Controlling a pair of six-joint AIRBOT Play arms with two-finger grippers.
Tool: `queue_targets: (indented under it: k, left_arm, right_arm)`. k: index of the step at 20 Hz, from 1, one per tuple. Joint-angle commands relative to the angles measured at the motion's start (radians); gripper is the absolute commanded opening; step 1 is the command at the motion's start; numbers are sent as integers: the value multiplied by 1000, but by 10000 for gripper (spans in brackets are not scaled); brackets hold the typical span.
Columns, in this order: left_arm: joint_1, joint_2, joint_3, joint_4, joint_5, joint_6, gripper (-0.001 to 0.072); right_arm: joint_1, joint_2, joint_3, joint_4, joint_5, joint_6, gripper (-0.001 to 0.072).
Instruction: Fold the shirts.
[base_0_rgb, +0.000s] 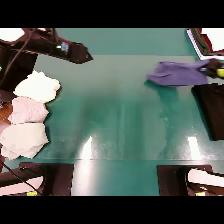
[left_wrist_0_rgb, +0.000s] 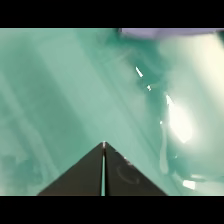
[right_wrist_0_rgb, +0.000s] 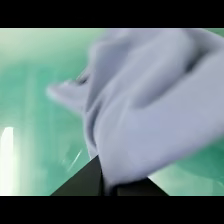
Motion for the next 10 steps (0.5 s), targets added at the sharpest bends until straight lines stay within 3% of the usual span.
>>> queue_targets:
  k: [1, 6, 10]
  left_arm:
    - [-80, -3, 0, 2, 74, 0, 26]
    - [-95, -3, 0, 3, 76, 0, 26]
    - [-95, -3, 0, 7, 75, 0, 26]
  right_arm:
    - [-197, 11, 2, -13, -48, 11, 14]
    - [-273, -36, 10, 146, -95, -10, 13]
    - [-266, -37, 122, 164, -100, -19, 13]
